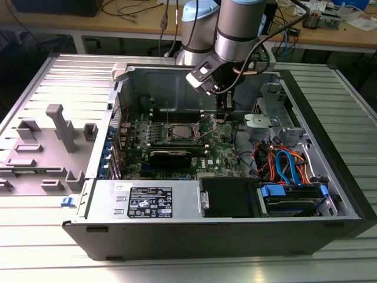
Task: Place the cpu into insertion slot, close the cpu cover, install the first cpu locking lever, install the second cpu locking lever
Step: 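Close the cpu cover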
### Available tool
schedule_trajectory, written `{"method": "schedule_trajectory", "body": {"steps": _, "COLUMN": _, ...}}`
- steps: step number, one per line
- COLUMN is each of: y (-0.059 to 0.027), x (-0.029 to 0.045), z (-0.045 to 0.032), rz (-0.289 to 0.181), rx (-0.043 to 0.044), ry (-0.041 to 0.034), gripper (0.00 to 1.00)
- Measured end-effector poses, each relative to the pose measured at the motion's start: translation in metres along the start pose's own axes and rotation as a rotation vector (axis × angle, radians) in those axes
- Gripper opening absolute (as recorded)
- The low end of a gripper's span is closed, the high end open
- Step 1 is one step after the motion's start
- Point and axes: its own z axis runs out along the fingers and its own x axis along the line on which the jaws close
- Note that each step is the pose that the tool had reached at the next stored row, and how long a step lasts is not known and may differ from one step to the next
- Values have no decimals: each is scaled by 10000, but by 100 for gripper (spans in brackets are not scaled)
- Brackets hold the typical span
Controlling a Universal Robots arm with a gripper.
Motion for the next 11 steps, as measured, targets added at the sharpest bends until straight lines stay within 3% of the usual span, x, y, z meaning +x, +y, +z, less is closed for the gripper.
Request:
{"method": "schedule_trajectory", "body": {"steps": 9, "y": 85, "x": 24, "z": 10, "rz": -9, "rx": 9, "ry": -3, "gripper": 11}}
{"method": "schedule_trajectory", "body": {"steps": 11, "y": 89, "x": 24, "z": 16, "rz": -10, "rx": 14, "ry": -32, "gripper": 11}}
